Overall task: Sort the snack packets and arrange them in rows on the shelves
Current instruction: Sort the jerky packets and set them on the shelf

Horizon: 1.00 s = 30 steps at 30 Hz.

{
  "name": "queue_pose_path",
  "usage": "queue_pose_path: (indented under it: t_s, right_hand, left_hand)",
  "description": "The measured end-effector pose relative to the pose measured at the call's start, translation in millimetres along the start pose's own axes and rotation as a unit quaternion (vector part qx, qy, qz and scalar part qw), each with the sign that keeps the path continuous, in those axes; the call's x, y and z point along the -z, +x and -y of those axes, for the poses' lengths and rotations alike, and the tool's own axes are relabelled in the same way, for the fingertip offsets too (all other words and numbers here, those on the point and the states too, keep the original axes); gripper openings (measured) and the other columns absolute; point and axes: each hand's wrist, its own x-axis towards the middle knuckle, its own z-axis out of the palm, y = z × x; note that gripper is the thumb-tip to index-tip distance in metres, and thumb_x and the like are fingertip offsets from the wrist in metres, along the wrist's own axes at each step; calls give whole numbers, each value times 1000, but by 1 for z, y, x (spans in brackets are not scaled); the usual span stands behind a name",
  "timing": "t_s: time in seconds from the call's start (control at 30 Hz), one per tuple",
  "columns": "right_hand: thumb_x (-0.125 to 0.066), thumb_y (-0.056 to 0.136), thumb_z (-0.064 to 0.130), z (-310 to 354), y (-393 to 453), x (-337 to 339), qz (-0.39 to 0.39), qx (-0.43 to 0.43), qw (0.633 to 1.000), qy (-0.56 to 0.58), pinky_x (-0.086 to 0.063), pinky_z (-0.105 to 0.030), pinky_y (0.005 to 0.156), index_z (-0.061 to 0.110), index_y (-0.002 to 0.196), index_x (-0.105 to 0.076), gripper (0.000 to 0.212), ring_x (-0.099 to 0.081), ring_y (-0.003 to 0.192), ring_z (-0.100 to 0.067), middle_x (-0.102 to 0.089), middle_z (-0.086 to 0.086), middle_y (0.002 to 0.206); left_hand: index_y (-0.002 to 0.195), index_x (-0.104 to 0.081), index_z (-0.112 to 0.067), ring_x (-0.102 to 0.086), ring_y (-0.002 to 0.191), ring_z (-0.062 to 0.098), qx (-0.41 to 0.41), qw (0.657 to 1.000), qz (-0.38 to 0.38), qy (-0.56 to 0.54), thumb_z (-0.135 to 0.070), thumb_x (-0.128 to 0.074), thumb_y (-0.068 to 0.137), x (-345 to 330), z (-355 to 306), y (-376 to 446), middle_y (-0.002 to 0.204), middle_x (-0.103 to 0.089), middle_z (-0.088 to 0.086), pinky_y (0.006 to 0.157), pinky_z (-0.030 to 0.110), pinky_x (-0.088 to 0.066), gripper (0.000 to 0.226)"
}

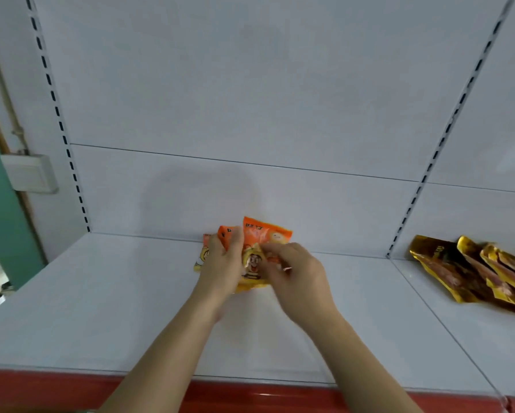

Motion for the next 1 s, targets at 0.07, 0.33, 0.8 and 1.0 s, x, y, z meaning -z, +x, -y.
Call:
queue_pose_path:
  t_s: [0.07,0.33,0.8,1.0]
  right_hand:
    - [-62,95,11,5,-2,-7,18,67,998,-3,-44,-11,73,24,117,-73,28,-60,85,0,-65,16,95]
    - [-49,99,42,-20,45,-15,112,-215,950,-196,-45,-39,94,21,141,-42,48,-54,119,-32,-61,-11,127]
    - [-65,93,8,30,16,-38,-17,50,998,45,-47,-11,75,26,119,-72,33,-62,84,-6,-64,7,101]
    - [-52,95,1,49,14,-62,5,159,987,35,-52,-20,78,20,123,-70,39,-63,91,-7,-68,6,107]
  left_hand:
    - [127,-47,-24,-69,108,15,-3,1000,6,-4,-71,-67,84,3,-1,-1,118,-68,-5,97,43,-56,67]
    - [124,-50,-21,-72,99,21,4,997,-73,1,-42,-73,93,43,0,8,111,-71,-2,91,47,-59,44]
    - [161,-14,-42,-64,121,26,-12,998,-62,22,-46,-60,101,61,-3,6,142,-58,-4,102,48,-54,75]
    - [144,-41,-40,-76,98,19,1,998,-21,-63,-57,-73,88,85,-11,5,119,-73,-3,64,36,-63,67]
